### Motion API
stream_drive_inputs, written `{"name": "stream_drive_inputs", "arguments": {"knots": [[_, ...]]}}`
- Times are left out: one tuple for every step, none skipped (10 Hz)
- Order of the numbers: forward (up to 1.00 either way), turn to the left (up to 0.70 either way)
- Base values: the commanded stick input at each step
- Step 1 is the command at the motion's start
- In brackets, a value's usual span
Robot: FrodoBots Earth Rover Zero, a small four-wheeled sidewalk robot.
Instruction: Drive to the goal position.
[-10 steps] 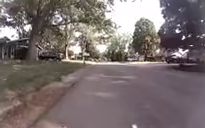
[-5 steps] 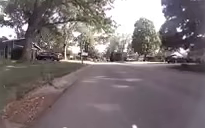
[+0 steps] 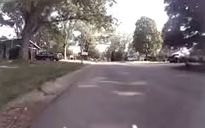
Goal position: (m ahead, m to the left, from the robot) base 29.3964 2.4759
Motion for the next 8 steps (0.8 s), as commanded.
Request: {"name": "stream_drive_inputs", "arguments": {"knots": [[1.0,0.02],[1.0,0.03],[1.0,0.09],[1.0,0.29],[1.0,0.18],[1.0,0.07],[1.0,0.0],[1.0,0.0]]}}
